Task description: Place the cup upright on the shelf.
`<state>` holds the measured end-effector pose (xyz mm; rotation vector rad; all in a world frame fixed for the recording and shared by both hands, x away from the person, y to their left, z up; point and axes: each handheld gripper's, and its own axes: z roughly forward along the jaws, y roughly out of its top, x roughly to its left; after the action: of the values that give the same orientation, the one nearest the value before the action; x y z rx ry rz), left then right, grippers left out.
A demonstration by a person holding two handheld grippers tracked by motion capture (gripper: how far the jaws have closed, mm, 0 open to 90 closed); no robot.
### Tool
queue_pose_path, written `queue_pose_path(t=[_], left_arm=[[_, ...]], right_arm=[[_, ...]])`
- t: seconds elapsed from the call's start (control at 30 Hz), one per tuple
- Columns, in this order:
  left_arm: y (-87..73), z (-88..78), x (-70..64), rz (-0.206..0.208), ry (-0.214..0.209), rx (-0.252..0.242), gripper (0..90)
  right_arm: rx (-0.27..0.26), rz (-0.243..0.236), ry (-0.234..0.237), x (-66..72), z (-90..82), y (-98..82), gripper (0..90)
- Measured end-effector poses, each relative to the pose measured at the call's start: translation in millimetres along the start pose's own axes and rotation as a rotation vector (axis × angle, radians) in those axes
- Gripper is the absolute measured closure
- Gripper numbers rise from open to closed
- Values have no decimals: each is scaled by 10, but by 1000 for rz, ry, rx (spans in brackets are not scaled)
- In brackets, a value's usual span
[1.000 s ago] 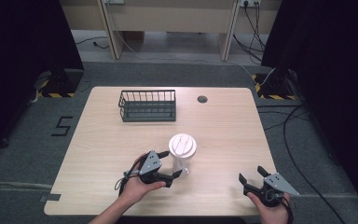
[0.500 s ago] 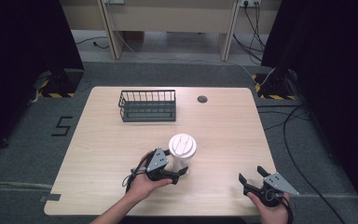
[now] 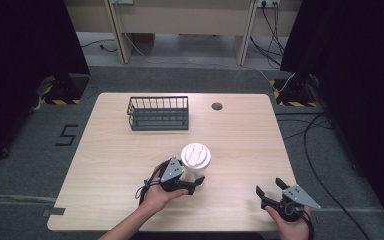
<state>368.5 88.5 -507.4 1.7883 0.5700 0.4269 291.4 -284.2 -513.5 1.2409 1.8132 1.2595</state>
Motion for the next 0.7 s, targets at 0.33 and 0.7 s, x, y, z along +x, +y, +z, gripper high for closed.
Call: queue_pose_path(t=[0.33, 0.7], left_arm=[[12, -41, 10, -17, 20, 9, 180], [125, -136, 90, -3, 59, 5, 180]], right_arm=[[-2, 3, 1, -3, -3, -1, 201], [-4, 6, 1, -8, -4, -1, 201]])
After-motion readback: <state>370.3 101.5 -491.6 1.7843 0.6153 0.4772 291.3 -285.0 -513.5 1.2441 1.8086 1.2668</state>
